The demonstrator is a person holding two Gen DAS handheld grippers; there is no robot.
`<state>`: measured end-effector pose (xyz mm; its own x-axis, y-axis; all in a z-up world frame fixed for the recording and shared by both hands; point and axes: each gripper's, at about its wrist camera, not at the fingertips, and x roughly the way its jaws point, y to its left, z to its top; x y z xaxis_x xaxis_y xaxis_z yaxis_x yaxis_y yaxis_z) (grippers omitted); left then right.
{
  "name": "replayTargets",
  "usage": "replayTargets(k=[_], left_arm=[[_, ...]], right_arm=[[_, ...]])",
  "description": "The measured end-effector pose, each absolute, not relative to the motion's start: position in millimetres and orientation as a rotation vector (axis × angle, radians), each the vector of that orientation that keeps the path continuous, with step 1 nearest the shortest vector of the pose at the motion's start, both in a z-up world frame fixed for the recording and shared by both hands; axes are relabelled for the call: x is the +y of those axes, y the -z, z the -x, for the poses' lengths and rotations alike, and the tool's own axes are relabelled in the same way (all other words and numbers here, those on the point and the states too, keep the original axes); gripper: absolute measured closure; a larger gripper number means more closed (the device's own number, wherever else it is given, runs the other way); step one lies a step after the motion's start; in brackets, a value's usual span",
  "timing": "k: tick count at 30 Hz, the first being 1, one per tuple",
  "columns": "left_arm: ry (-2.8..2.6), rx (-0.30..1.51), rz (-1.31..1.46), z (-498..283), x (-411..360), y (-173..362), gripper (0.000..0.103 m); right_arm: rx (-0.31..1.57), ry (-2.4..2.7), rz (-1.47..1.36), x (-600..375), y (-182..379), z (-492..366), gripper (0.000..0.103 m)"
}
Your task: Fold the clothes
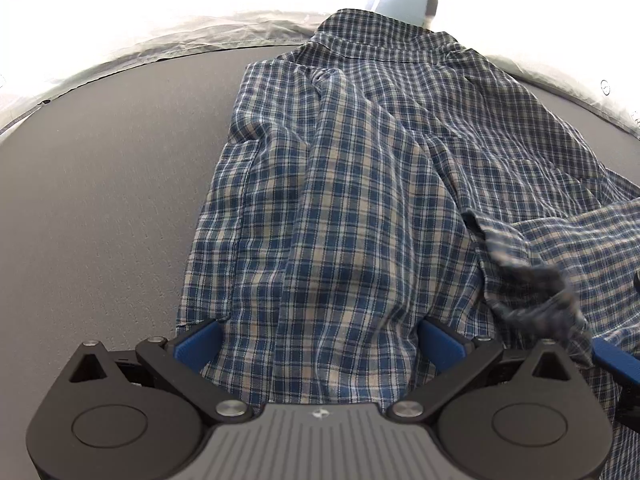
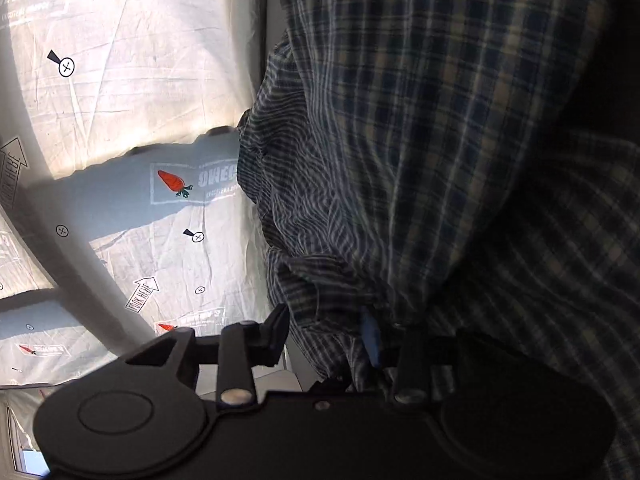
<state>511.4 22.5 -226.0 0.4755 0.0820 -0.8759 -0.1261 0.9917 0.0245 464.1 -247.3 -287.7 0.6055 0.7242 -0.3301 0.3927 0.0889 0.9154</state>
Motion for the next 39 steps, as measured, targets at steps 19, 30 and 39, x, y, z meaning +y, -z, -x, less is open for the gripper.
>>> replayTargets(k=[19,30,39], left_arm=[[0.076,1.008,0.151,-491.6,5.3,165.4,0.001],[0.241,1.011,-0.050,-511.4,-53.3,182.9,0.071],[0.251,0.850,-0.114,-503.7,-58.5,147.9,0.098]], right_arm=[[0.830,0.135,-0.087,-287.8,217.7,-451.0,0.016],[0.869,0.103,-0.134,-281.1,229.8,-443.3,0.010],[0.851,0.162,-0.132,-285.2,219.3,-432.3,0.010]])
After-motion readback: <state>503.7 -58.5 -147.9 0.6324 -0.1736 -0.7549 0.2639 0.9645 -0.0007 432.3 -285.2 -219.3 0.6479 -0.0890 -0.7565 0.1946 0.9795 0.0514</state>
